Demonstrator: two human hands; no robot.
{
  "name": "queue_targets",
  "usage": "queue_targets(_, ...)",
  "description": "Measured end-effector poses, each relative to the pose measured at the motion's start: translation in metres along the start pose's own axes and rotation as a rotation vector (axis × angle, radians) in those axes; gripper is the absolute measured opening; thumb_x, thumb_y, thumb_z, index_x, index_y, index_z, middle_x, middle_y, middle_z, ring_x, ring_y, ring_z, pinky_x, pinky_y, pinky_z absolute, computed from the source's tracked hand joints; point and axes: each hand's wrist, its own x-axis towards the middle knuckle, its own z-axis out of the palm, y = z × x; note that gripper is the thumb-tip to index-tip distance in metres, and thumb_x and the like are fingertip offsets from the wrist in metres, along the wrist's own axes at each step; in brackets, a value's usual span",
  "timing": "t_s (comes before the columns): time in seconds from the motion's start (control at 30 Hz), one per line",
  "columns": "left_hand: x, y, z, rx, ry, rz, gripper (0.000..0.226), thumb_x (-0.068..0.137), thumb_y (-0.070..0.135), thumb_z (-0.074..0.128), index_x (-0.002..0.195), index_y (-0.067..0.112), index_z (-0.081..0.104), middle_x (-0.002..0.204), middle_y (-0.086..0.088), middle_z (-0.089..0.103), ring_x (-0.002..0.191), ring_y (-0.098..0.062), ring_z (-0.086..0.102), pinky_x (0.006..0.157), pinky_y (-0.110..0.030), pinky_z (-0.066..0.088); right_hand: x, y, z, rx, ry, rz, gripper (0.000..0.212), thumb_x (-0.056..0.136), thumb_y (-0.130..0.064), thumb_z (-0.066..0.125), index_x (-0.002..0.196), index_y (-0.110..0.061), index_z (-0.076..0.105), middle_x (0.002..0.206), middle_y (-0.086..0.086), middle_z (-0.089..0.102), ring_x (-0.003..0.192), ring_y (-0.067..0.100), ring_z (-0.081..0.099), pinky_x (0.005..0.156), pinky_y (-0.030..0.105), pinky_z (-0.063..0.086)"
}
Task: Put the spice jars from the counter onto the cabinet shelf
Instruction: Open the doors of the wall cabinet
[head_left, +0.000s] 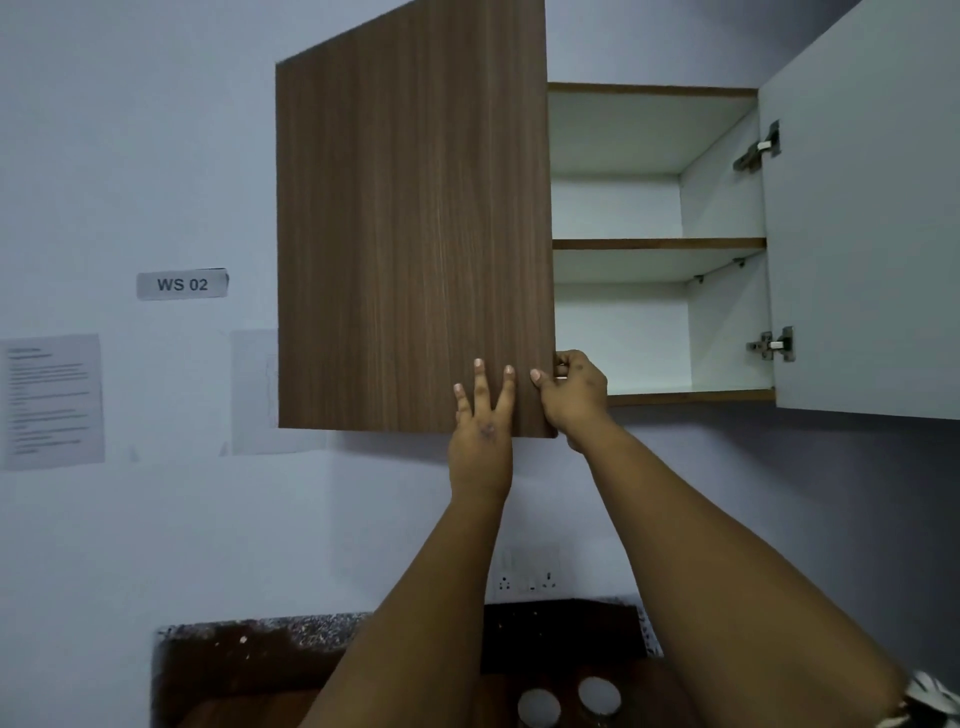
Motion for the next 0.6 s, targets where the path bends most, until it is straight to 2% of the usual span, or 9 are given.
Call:
queue_targets(0.03,-0.008,0.006,-0.014,-0.065,0.001,-0.031,0.082,0.093,0.006,0.054,0.154,0.028,0.003,0.162,-0.008,-0.009,0.147,-0.039,0.006,0.103,-0.048,0.046,-0.013,-0.011,-0.003,-0.012,0.002,0.002,0.031,0.091,-0.019,0.066,0.119,-0.007,0.057,0.115,0.008,0.065,0.102,0.024,0.062,0.086,0.029,0.051)
queue_targets(0.1,-0.024,0.015,-0.042,-0.227,-0.019,-0.086,0.086,0.088,0.027,0.065,0.154,0.020,0.011,0.162,-0.010,-0.001,0.149,-0.034,0.003,0.119,-0.044,0.023,-0.040,-0.034,-0.005,-0.034,0.009,-0.008,0.032,0.091,-0.018,0.066,0.118,-0.007,0.056,0.114,0.009,0.065,0.101,0.024,0.062,0.081,0.026,0.047)
queue_targets(0.17,-0.042,0.022,-0.074,-0.377,-0.033,-0.136,0.097,0.080,0.041,0.072,0.154,0.015,0.015,0.162,-0.008,0.007,0.150,-0.027,0.001,0.121,-0.038,0.012,-0.069,-0.058,-0.006,-0.045,0.012,-0.027,0.031,0.090,-0.018,0.067,0.117,-0.006,0.056,0.111,0.008,0.064,0.094,0.021,0.061,0.077,0.023,0.044)
queue_targets(0.27,-0.069,0.020,-0.122,-0.538,0.027,-0.157,0.092,0.081,0.032,0.074,0.153,0.012,0.021,0.160,-0.003,0.018,0.150,-0.015,0.004,0.120,-0.029,0.009,-0.112,-0.094,0.001,-0.058,0.040,-0.044,0.027,0.090,-0.016,0.066,0.114,-0.008,0.055,0.094,0.000,0.059,0.080,0.014,0.053,0.069,0.021,0.042)
queue_targets(0.33,-0.086,0.014,-0.152,-0.614,0.078,-0.184,0.076,0.085,0.029,0.068,0.150,0.014,0.031,0.156,0.000,0.032,0.147,-0.012,0.018,0.119,-0.027,0.019,-0.140,-0.115,0.011,-0.071,0.068,-0.074,0.018,0.090,-0.014,0.065,0.104,-0.012,0.053,0.078,-0.011,0.048,0.072,0.010,0.051,0.059,0.015,0.039)
queue_targets(0.4,-0.101,0.005,-0.179,-0.705,0.135,-0.239,0.055,0.089,0.034,0.056,0.140,0.017,0.048,0.141,-0.001,0.053,0.136,-0.016,0.043,0.109,-0.031,0.041,-0.165,-0.134,0.022,-0.082,0.081,-0.113,0.018,0.090,-0.013,0.065,0.096,-0.016,0.048,0.076,-0.012,0.045,0.065,0.004,0.050,0.052,0.009,0.034)
queue_targets(0.47,-0.111,-0.006,-0.205,-0.835,0.183,-0.329,0.034,0.096,0.031,0.049,0.124,0.016,0.062,0.114,-0.003,0.070,0.109,-0.019,0.064,0.083,-0.021,0.056,-0.186,-0.152,0.034,-0.076,0.060,-0.131,0.018,0.090,-0.013,0.065,0.100,-0.013,0.049,0.088,-0.003,0.055,0.073,0.009,0.057,0.059,0.016,0.046)
queue_targets(0.53,-0.121,-0.019,-0.228,-0.842,0.207,-0.357,0.024,0.099,0.022,0.050,0.110,0.009,0.067,0.094,-0.007,0.073,0.086,-0.017,0.068,0.061,-0.005,0.049,-0.208,-0.171,0.044,-0.093,0.048,-0.148,0.020,0.091,-0.014,0.064,0.105,-0.011,0.051,0.098,0.003,0.058,0.084,0.018,0.061,0.069,0.027,0.053)
queue_targets(0.6,-0.129,-0.035,-0.250,-0.840,0.195,-0.354,0.016,0.096,0.011,0.053,0.096,0.006,0.068,0.078,-0.001,0.071,0.068,-0.005,0.064,0.053,-0.003,0.043,-0.228,-0.188,0.056,-0.128,0.057,-0.185,0.019,0.092,-0.015,0.062,0.106,-0.009,0.051,0.100,0.005,0.057,0.088,0.020,0.061,0.071,0.029,0.052)
